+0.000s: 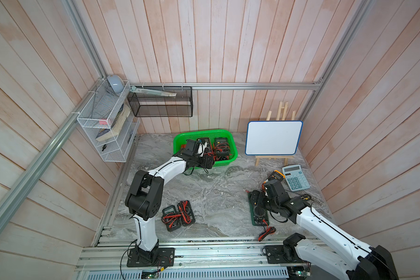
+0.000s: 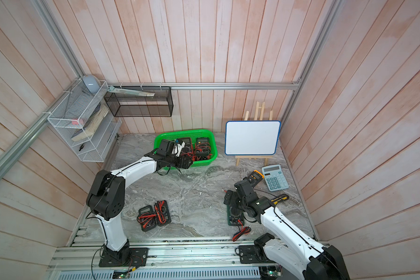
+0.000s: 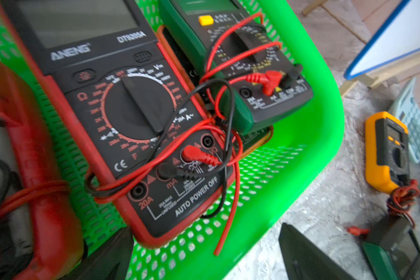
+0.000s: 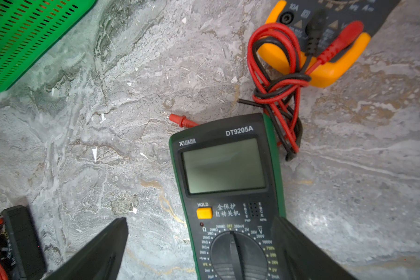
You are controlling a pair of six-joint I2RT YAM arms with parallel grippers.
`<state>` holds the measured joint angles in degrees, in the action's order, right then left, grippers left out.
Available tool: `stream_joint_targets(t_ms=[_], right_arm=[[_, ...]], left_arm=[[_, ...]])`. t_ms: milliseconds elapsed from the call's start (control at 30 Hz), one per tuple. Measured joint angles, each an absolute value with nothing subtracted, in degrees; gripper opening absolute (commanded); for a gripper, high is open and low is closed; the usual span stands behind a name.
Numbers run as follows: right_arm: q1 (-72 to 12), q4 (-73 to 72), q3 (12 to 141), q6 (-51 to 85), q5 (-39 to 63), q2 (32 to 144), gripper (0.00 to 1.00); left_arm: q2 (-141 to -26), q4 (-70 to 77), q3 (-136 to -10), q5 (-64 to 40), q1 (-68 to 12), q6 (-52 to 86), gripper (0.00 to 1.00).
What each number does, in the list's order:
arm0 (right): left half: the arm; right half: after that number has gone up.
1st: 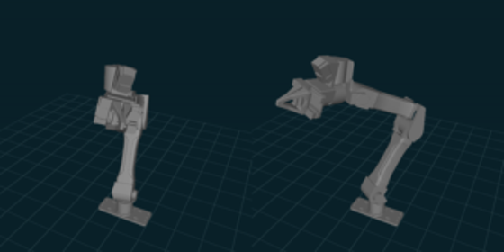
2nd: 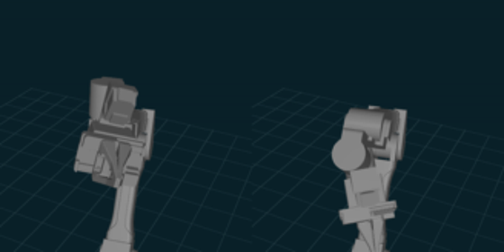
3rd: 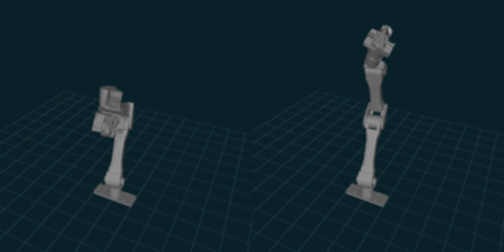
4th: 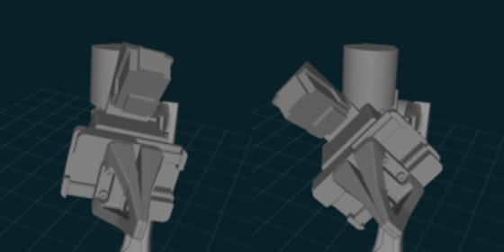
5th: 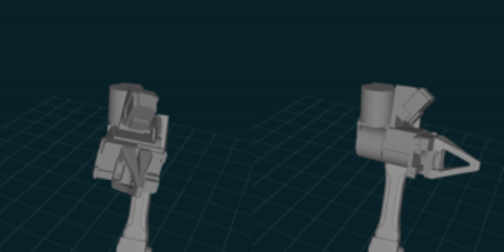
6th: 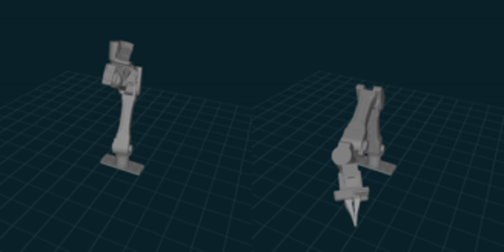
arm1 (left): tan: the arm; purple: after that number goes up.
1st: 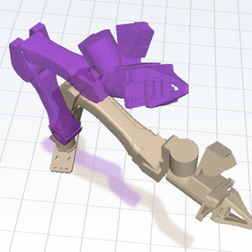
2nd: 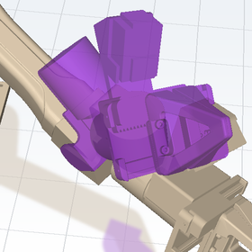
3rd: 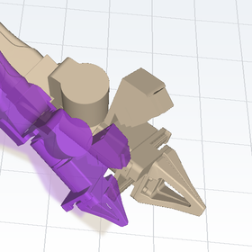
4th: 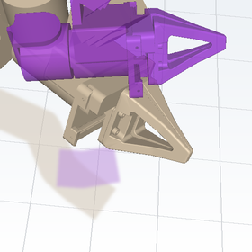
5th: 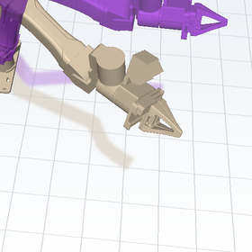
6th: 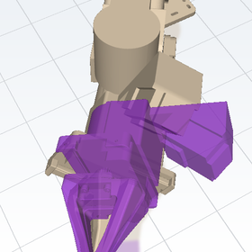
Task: Put the multimeter into the basket
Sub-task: Adjust the basket at the center of the board.
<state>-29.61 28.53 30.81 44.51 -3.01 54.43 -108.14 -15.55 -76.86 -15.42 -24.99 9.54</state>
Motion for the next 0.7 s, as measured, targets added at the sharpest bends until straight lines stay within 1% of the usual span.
stream_joint_targets(t_ms=[200, 467, 700], right_arm=[[-29.61, 28.97, 30.57, 44.53, -3.60, 54.76, 0.98], [-29.61, 28.97, 29.63, 44.53, -3.62, 57.23, 0.98], [-30.48, 28.80, 29.17, 44.56, -4.29, 58.50, 0.98]], left_arm=[[-104.20, -15.86, -72.20, -15.59, -26.11, 12.47, 1.00], [-103.15, -18.68, -73.82, -9.96, -25.54, 15.31, 1.00], [-98.87, -18.52, -76.82, -7.07, -24.08, 16.78, 1.00]])
